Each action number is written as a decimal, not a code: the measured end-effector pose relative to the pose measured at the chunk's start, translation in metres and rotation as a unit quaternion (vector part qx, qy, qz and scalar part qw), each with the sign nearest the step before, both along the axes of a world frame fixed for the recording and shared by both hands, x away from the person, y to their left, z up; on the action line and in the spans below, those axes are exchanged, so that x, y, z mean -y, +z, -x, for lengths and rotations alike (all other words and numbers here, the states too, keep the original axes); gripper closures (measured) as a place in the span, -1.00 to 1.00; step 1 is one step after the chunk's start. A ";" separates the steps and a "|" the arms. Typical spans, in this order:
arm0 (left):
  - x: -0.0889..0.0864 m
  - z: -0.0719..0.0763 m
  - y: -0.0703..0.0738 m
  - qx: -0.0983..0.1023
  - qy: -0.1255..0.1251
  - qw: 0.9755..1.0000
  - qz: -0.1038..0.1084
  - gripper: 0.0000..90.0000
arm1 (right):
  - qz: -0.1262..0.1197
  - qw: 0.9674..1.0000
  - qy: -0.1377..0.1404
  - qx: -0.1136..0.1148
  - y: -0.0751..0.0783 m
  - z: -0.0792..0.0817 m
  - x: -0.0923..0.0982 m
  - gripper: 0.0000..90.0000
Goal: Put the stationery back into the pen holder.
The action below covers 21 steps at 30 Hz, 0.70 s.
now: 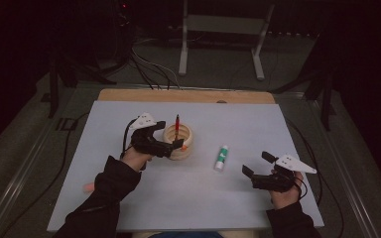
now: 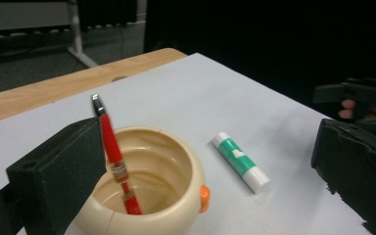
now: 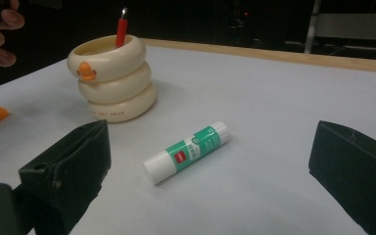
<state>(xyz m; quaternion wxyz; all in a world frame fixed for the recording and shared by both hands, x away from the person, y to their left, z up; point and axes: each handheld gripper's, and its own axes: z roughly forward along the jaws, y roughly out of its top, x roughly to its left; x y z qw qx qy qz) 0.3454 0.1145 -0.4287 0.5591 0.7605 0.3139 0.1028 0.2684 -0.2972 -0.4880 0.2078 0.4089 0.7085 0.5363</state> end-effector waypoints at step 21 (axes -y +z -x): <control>-0.029 0.025 0.010 0.009 -0.073 0.997 -0.037 -0.99 | -0.007 1.000 0.024 -0.008 -0.006 0.005 0.000 -0.95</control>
